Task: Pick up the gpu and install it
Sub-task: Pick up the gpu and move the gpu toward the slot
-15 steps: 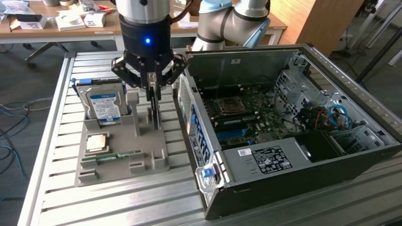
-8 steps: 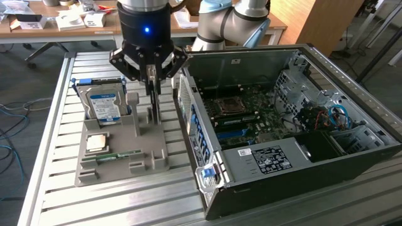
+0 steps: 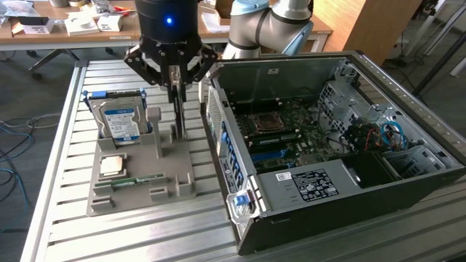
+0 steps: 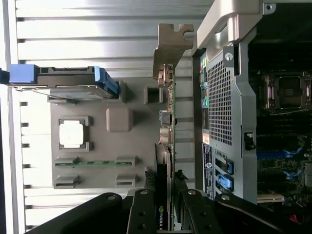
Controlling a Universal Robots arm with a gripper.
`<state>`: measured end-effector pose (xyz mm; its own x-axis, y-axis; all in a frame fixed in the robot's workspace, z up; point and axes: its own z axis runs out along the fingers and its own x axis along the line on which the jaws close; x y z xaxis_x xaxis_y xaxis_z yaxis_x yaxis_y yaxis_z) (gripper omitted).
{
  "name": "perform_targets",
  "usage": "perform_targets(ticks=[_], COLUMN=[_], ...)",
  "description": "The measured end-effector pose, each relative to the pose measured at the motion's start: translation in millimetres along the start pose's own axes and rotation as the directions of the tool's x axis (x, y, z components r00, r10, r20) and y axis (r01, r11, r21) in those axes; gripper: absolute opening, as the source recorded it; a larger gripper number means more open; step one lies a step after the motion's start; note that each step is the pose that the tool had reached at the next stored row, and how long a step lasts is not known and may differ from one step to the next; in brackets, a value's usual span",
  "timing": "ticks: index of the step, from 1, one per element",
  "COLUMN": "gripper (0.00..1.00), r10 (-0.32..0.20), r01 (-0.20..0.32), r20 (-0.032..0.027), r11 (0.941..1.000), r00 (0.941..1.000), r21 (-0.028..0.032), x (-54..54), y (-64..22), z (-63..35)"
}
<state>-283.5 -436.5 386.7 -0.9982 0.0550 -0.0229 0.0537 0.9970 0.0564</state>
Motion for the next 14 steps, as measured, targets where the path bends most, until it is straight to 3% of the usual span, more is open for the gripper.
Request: perform_targets(ticks=[14], gripper=[0.26], r10=[0.000], r01=[0.000], r20=[-0.0001], r11=[1.0000], r00=[1.0000], r21=[0.0000], x=[-0.4], y=[1.0], z=[-17.5])
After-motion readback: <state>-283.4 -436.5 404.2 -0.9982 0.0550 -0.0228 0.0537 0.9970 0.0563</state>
